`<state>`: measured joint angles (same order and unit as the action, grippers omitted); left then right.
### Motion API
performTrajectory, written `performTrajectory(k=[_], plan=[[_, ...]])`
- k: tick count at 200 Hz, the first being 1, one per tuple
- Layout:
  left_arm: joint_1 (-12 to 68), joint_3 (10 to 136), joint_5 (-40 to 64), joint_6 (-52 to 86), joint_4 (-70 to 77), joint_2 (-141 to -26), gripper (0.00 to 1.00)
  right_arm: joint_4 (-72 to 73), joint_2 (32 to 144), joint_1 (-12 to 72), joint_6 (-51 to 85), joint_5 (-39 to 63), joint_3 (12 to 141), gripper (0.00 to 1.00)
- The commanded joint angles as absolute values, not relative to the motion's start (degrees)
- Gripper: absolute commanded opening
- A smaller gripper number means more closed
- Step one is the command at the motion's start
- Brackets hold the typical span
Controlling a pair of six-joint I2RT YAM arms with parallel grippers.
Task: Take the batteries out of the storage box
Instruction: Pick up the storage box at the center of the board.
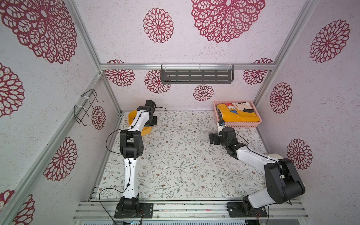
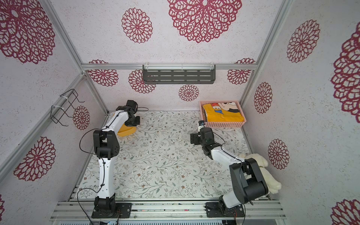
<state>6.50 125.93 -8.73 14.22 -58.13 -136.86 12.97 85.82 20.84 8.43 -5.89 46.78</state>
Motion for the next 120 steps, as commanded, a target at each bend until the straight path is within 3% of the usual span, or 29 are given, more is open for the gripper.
performTrajectory(k=[1, 50, 120], plan=[[8.22, 124.48, -8.95, 15.51, -59.26, -131.06, 0.0, 14.33, 85.87, 21.16, 9.1, -7.53, 46.7, 0.94], [14.74, 117.2, -10.96, 16.76, -59.61, -123.25, 0.0, 14.92, 85.1, 21.18, 8.35, -10.01, 44.9, 0.95], [27.42, 112.49, -7.31, 24.43, -61.42, -121.11, 0.0, 17.01, 79.38, 20.94, 5.86, -18.67, 40.25, 0.98]])
